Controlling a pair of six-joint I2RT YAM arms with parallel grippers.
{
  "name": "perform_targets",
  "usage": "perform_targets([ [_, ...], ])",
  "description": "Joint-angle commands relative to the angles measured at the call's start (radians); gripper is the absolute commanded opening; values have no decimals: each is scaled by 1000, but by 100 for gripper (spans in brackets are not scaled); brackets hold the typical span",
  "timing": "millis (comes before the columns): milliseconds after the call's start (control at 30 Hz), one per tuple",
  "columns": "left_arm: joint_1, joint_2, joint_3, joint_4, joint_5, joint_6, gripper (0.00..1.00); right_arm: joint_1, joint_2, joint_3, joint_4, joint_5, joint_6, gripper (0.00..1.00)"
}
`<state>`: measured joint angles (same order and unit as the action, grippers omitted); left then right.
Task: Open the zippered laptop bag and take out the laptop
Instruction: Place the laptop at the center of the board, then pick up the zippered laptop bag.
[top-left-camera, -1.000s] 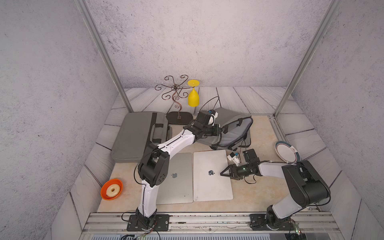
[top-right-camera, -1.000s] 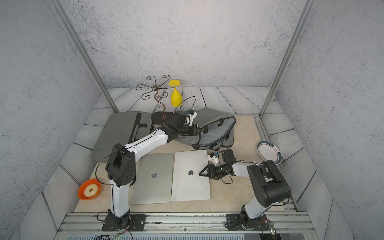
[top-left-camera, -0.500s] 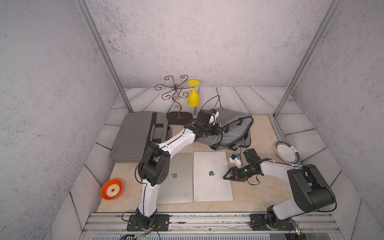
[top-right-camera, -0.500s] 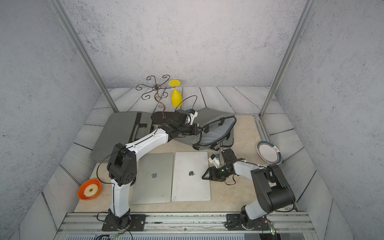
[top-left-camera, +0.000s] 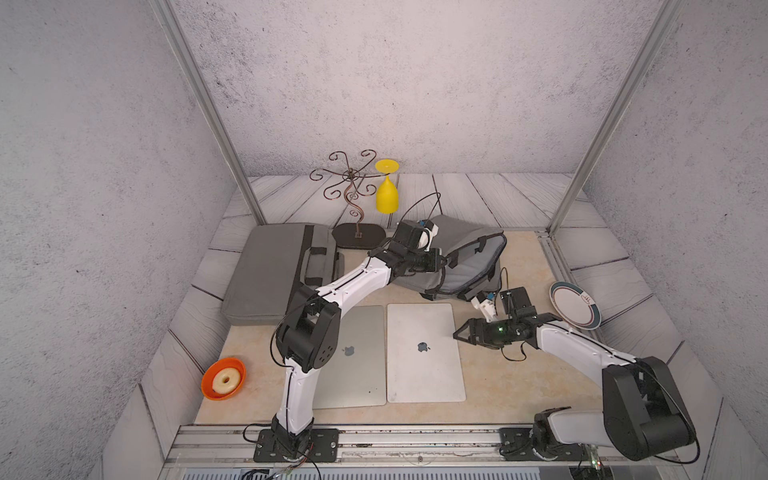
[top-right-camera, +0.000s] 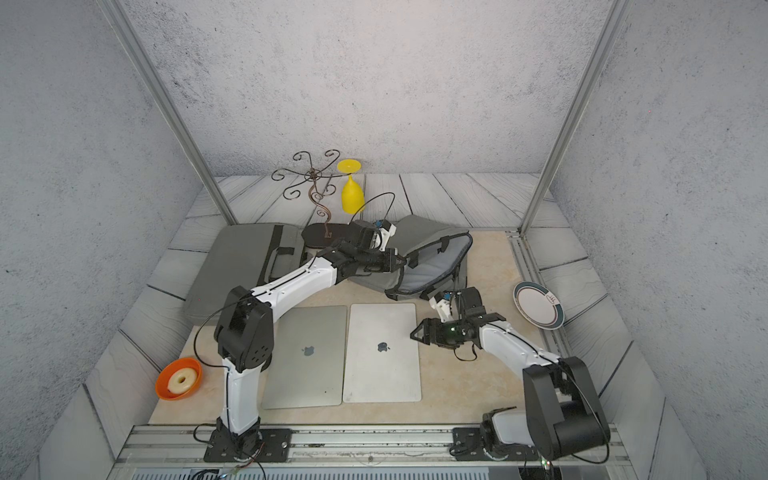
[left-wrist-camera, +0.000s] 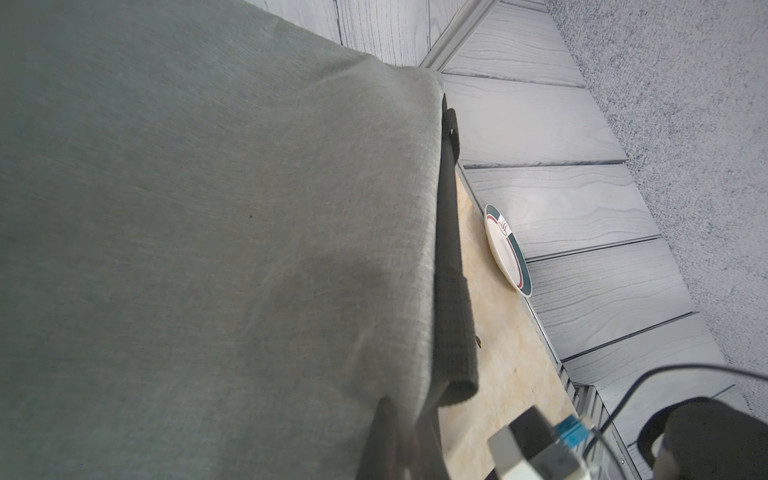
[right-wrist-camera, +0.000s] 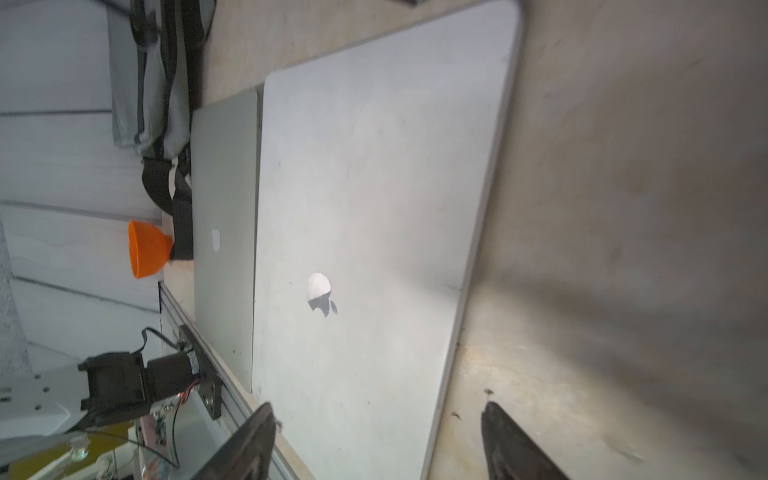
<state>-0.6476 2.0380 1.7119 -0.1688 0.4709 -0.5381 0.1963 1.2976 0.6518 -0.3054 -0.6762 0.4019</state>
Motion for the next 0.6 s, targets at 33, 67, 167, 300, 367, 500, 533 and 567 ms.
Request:
perform_targets([
  [33,-1,25,-15,39,27,31,0,-112,-104,-29,119,6,178,84],
  [67,-4,32,-16,36,37,32,0,-137,-114,-37,165,-1,221,87],
  [167,-16,55,-4,12,64,42,1,-169,-100,-65,355,-25,366,91],
  [300,-27,73,9,-16,98,56,9,-172,-4,-69,573,-53,523,93],
  [367,-30,74,11,-32,117,62,14,-172,50,-68,670,-56,579,94],
  [500,-34,65,10,-78,161,95,32,-170,137,-46,719,-59,588,94],
  [533,-33,57,10,-97,170,119,38,-169,154,-46,737,-59,594,94],
  [567,-33,48,9,-115,179,141,43,-168,170,-46,759,-59,602,94],
])
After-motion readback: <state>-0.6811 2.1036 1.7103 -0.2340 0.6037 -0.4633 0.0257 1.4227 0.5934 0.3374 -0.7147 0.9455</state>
